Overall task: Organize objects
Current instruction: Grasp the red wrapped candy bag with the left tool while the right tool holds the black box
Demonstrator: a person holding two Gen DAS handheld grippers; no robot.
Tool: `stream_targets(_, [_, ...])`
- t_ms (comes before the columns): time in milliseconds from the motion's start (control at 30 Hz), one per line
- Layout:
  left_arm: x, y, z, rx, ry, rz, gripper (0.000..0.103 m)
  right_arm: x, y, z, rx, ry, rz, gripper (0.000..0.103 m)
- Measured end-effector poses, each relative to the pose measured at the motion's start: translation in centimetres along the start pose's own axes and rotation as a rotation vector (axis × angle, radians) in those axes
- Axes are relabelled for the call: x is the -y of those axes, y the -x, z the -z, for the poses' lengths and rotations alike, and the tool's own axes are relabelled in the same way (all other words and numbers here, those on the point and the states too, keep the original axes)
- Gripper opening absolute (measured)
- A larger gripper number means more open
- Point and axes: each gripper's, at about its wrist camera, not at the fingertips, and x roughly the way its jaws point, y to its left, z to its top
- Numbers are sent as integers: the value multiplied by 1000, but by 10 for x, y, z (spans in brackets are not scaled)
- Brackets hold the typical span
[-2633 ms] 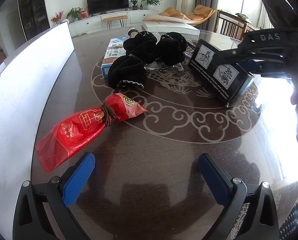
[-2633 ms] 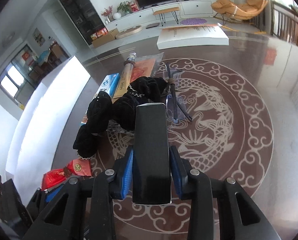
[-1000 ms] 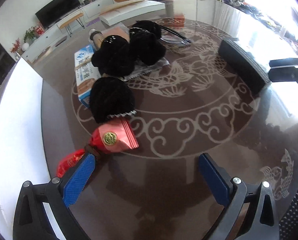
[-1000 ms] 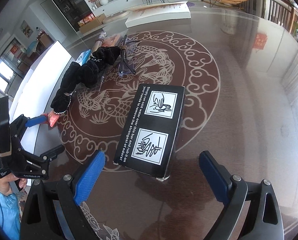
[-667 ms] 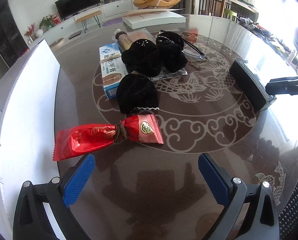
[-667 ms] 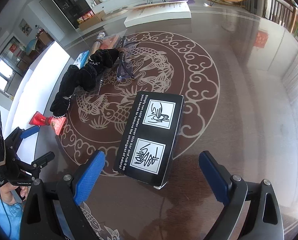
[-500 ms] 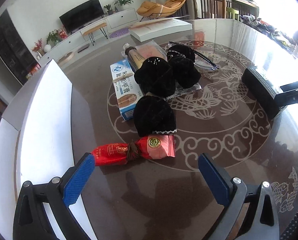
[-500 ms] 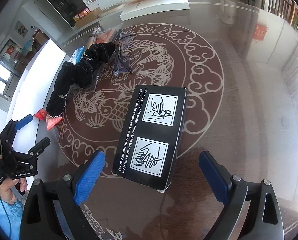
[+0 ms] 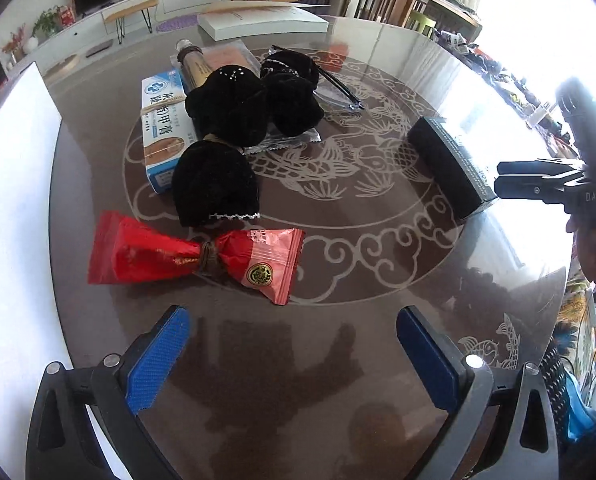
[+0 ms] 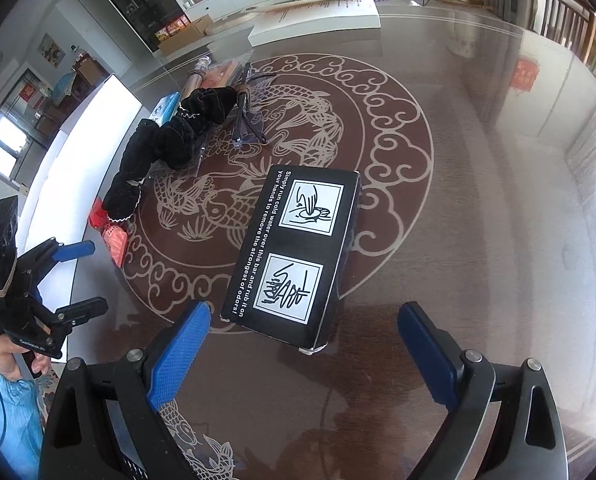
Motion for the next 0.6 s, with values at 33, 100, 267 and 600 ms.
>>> stream_targets(33, [-2, 3, 0, 12, 9, -9, 103, 0, 0, -3, 1, 2, 6, 95])
stream_targets(100, [-5, 4, -4, 29, 21, -57, 103, 2, 0, -7, 5, -6, 8, 95])
stream_targets(267, [-14, 2, -19, 13, 90, -139, 103, 4, 0, -10, 5, -32, -6, 95])
stream_targets(600, [-24, -36, -35, 102, 342, -99, 103, 9, 2, 2, 14, -29, -14, 95])
